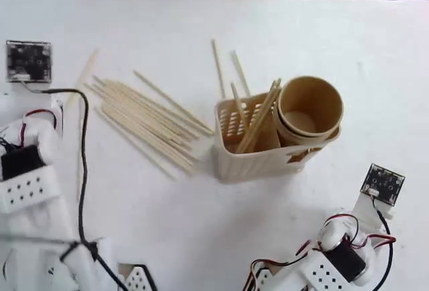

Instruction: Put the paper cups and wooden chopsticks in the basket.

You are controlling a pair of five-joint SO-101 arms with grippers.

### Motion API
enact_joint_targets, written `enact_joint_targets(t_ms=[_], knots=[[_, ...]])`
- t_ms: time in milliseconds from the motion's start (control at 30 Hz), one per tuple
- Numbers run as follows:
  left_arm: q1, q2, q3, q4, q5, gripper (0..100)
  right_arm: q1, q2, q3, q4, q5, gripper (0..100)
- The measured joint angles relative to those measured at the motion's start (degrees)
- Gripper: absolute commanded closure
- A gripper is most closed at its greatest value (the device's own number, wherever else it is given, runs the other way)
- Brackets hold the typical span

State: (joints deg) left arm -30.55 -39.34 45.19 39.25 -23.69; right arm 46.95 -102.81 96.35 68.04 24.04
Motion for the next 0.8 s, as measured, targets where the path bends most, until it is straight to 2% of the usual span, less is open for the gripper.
enact_joint_targets(t_ms=[100, 233, 533, 800], knots=[[-2.0, 8.6, 0.0, -0.4, -2.4, 80, 0.0, 0.0, 0.0, 0.0, 0.0, 97.9], [-2.1, 23.6, -5.3, 5.5, -3.1, 83, 0.0, 0.0, 0.0, 0.0, 0.0, 97.9], [-1.5, 54.4, -30.7, 23.6, -4.9, 84, 0.0, 0.0, 0.0, 0.0, 0.0, 97.9], [1.1, 65.2, -40.0, 26.6, -6.1, 84, 0.0, 0.0, 0.0, 0.0, 0.0, 97.9]])
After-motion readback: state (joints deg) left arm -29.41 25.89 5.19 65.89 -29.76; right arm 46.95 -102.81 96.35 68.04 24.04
